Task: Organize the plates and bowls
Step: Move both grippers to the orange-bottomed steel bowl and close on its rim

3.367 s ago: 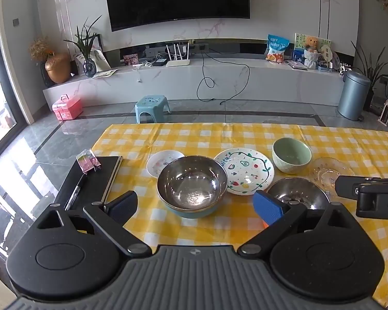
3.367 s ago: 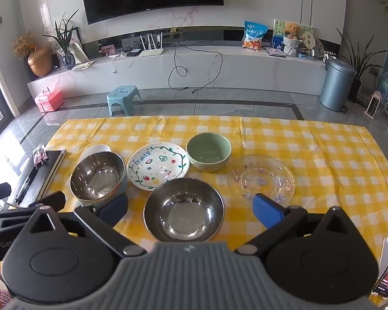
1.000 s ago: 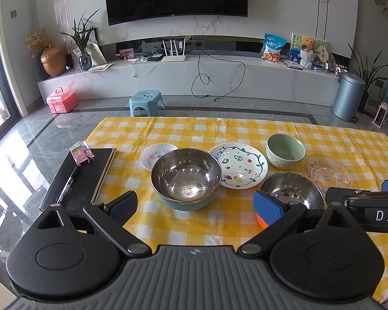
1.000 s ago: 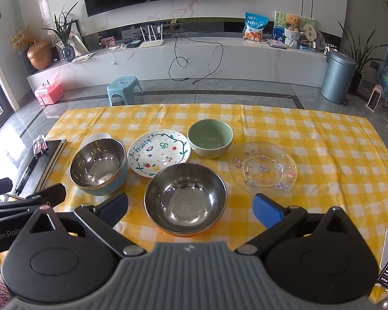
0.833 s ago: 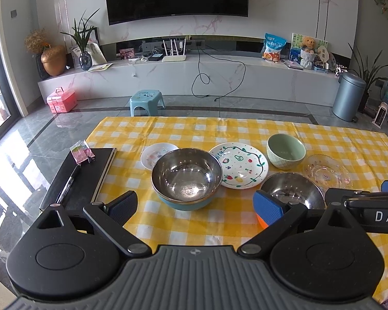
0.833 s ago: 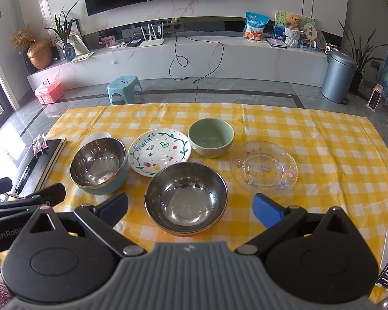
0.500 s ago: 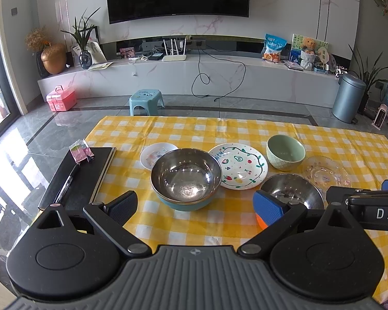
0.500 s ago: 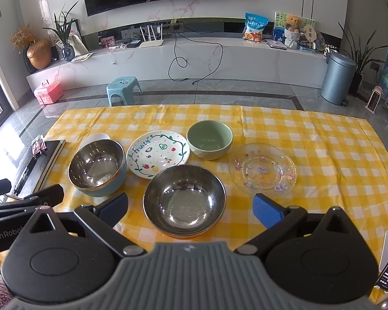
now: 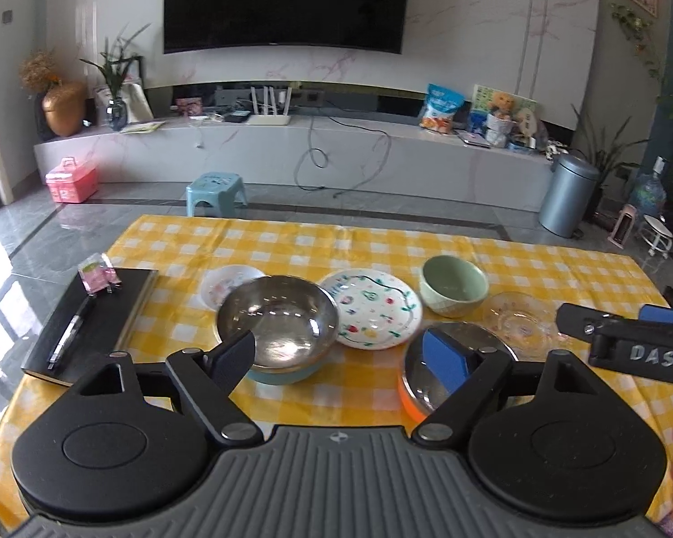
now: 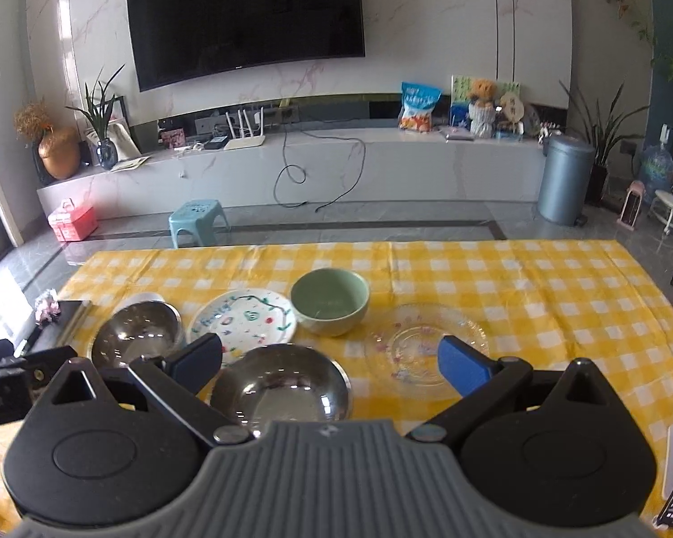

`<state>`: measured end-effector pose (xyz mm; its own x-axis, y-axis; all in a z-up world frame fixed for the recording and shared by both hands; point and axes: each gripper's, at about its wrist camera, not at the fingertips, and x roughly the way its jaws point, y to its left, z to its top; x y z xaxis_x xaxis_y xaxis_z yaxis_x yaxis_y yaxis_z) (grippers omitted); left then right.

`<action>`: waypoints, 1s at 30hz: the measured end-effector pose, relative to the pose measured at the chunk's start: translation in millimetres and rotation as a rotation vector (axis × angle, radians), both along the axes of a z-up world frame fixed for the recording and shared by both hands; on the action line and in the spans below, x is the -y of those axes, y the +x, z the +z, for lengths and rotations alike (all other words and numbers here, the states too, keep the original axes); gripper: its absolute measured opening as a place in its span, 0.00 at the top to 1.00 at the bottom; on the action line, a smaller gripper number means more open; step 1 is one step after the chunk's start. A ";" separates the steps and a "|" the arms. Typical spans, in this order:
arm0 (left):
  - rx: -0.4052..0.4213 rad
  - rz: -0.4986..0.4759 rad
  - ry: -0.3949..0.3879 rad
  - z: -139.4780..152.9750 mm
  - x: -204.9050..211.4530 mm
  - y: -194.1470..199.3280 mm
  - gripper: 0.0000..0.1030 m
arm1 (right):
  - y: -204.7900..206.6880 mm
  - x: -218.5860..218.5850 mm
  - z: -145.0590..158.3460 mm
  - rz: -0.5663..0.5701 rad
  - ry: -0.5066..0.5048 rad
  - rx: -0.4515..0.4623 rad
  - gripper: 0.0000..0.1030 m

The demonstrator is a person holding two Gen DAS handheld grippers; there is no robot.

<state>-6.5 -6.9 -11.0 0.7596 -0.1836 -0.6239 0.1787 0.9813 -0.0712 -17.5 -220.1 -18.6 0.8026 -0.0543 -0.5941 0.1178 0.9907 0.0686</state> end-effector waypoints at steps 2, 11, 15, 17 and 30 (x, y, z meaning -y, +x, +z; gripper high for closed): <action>-0.013 -0.037 -0.033 -6.0 4.2 1.3 0.04 | 0.9 1.5 -9.1 -0.005 -0.028 -0.008 0.03; -0.085 -0.055 -0.054 -31.2 20.5 20.2 0.23 | 15.0 13.3 -40.8 -0.011 -0.017 -0.085 0.14; -0.118 -0.043 -0.099 -41.0 22.3 30.0 0.23 | 23.3 18.3 -49.9 -0.020 0.004 -0.106 0.14; -0.135 -0.038 -0.092 -45.6 25.5 35.7 0.23 | 27.3 20.1 -54.0 -0.013 0.011 -0.107 0.14; -0.258 -0.040 -0.098 -87.6 42.2 73.4 0.45 | 62.5 31.2 -95.4 -0.030 0.104 -0.192 0.28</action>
